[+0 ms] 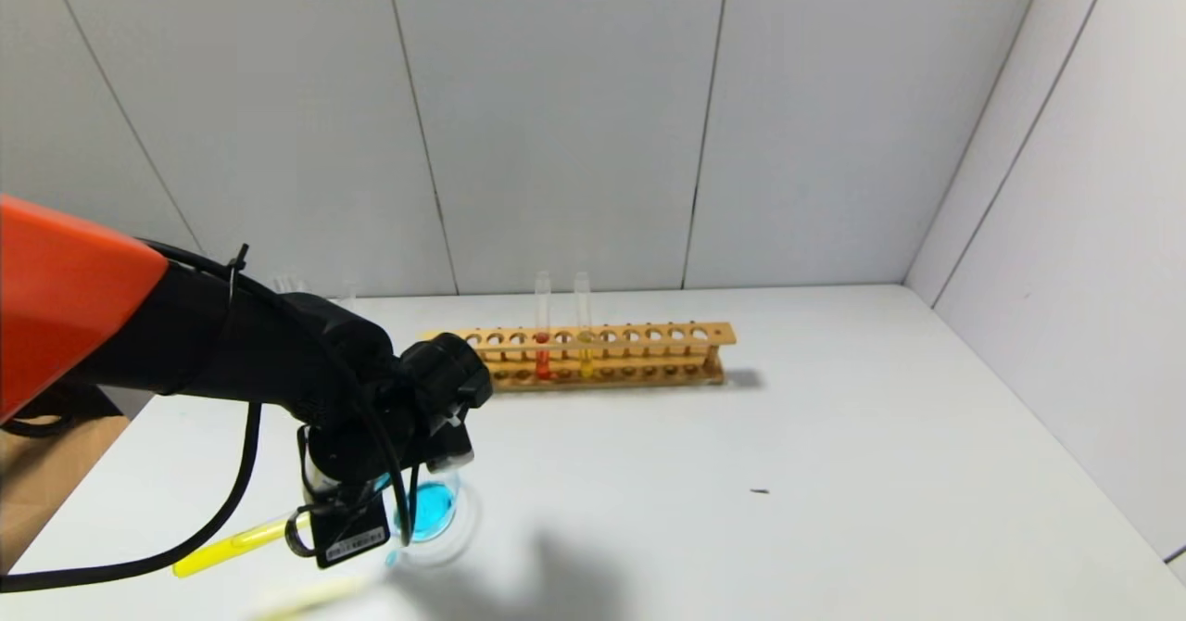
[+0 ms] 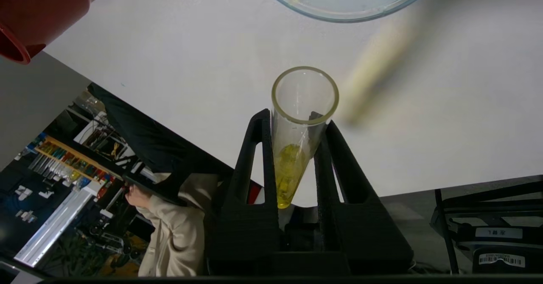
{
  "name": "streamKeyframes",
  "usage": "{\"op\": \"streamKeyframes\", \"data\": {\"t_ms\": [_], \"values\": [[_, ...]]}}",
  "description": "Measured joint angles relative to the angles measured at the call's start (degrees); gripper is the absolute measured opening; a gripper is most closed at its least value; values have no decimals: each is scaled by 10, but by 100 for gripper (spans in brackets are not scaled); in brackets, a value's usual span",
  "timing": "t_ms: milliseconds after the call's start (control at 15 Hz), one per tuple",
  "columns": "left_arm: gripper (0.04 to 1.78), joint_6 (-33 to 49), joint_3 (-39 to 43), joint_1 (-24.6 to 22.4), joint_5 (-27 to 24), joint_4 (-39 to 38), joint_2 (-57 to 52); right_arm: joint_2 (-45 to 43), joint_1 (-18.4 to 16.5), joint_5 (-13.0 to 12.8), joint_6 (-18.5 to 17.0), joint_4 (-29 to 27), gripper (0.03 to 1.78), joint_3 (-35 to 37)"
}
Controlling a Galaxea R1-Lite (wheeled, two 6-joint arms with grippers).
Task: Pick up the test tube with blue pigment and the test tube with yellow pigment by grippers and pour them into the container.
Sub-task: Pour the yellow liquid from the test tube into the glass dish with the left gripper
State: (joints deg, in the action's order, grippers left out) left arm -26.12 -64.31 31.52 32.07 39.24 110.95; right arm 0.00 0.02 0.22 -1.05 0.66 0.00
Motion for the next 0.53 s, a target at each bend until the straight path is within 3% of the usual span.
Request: {"op": "streamKeyframes", "data": {"t_ms": [533], "values": [[30,-5,-44,8,1,57,35,0,0,0,0,0,171,0]]}}
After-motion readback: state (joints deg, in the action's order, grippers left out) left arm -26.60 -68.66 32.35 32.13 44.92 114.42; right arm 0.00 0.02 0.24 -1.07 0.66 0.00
